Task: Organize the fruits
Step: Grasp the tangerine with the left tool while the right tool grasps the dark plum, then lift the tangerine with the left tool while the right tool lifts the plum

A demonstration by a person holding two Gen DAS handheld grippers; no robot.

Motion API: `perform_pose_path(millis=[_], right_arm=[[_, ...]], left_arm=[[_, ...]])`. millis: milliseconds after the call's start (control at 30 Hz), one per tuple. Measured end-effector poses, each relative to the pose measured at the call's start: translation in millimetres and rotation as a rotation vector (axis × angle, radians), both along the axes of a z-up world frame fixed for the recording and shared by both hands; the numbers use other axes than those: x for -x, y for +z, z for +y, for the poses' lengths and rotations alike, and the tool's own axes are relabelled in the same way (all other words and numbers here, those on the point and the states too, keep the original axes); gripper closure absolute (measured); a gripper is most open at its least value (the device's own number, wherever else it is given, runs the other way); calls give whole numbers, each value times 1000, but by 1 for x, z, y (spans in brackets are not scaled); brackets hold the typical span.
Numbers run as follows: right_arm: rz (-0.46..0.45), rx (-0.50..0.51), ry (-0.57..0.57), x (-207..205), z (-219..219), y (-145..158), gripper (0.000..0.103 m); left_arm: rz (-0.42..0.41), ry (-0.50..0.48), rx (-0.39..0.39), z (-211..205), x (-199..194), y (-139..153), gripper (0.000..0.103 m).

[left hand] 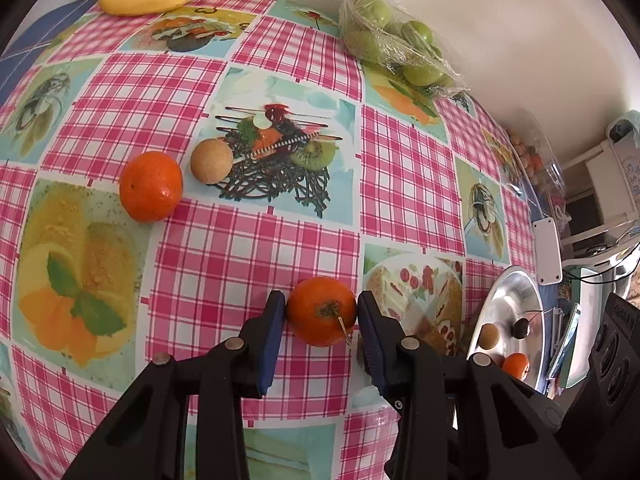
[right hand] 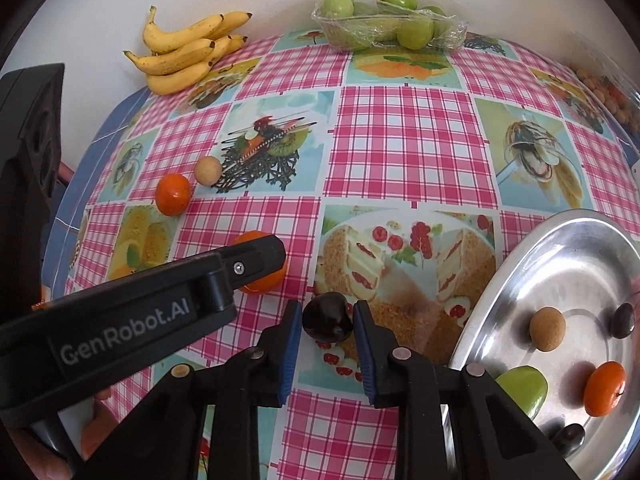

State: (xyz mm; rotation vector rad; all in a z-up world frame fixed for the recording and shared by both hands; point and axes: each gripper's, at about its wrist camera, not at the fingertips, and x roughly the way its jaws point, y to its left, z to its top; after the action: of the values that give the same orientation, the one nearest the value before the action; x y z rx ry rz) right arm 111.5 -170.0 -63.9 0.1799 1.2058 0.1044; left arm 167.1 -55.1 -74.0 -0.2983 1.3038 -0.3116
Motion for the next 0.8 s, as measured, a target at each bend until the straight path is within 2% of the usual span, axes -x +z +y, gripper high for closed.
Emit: perform_pose_path(millis=[400, 633, 800], right_arm=[[-14, 8, 15, 1, 2, 8, 80], [-11, 8, 1, -1, 1, 4, 79], [-1, 4, 7, -3, 4, -1, 73]], left_arm=[[-17, 45, 15, 16, 1, 12, 64], [-4, 68, 6, 24, 4, 13, 64], [7, 73, -1, 27, 3, 11, 64]])
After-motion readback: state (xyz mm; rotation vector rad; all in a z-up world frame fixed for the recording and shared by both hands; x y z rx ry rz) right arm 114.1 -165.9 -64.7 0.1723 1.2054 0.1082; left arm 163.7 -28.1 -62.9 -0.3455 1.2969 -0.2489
